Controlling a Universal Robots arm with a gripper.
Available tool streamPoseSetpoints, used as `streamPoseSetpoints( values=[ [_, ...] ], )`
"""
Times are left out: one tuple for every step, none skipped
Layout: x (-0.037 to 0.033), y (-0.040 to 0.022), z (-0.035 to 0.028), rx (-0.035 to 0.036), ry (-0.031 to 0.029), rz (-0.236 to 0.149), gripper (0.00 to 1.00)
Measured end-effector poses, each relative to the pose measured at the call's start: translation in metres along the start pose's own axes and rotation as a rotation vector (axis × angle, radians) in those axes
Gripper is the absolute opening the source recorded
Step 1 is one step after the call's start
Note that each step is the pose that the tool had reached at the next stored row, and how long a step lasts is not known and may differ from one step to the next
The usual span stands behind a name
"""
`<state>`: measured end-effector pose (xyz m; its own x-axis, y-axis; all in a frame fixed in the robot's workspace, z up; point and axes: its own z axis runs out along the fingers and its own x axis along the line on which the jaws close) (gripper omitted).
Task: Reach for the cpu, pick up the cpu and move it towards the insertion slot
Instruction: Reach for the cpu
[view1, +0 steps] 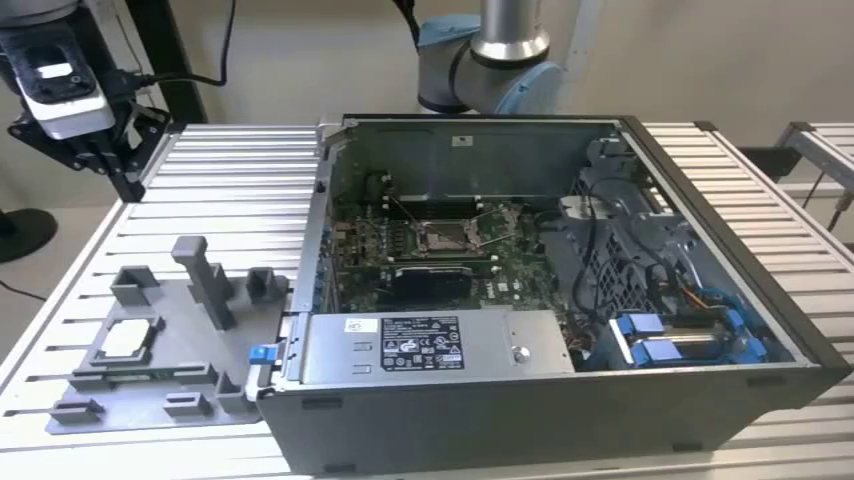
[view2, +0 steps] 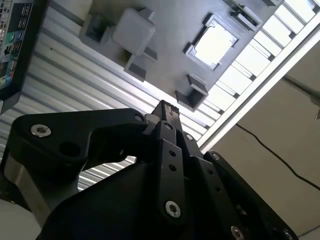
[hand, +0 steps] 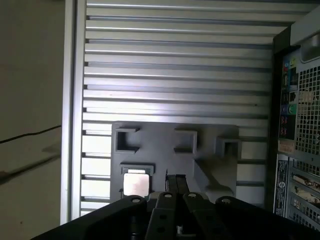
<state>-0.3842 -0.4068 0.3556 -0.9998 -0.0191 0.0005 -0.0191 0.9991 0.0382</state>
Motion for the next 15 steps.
streamPoseSetpoints(
  values=[
    [0.0010,0.0000,0.0000,0.0000,0.0000,0.000,0.00],
    [0.0025,-0.0003,0.0000,0.0000,0.0000,0.000,0.00],
    [0.0044,-0.0012,-0.0001,0.0000,0.0000,0.000,0.00],
    [0.0071,-0.0029,-0.0001,0.0000,0.0001,0.000,0.00],
    [0.0097,-0.0046,-0.0001,-0.0001,-0.0001,0.000,0.00],
    [0.0124,-0.0066,-0.0002,-0.0001,-0.0001,0.000,0.00],
    [0.0149,-0.0087,-0.0003,0.0000,0.0000,0.000,0.00],
    [0.0173,-0.0109,-0.0004,0.0000,0.0000,0.000,0.00],
    [0.0197,-0.0131,-0.0005,0.0000,0.0000,0.000,0.00],
    [0.0224,-0.0148,-0.0005,-0.0001,-0.0002,0.000,0.00],
    [0.0253,-0.0164,-0.0006,-0.0001,-0.0001,0.000,0.00],
    [0.0283,-0.0179,-0.0007,0.0000,0.0001,0.000,0.00],
    [0.0313,-0.0189,-0.0007,0.0000,0.0000,0.000,0.00],
    [0.0346,-0.0194,-0.0007,0.0000,0.0000,0.000,0.00],
    [0.0375,-0.0196,-0.0005,-0.0001,-0.0002,0.000,0.00]
  ],
)
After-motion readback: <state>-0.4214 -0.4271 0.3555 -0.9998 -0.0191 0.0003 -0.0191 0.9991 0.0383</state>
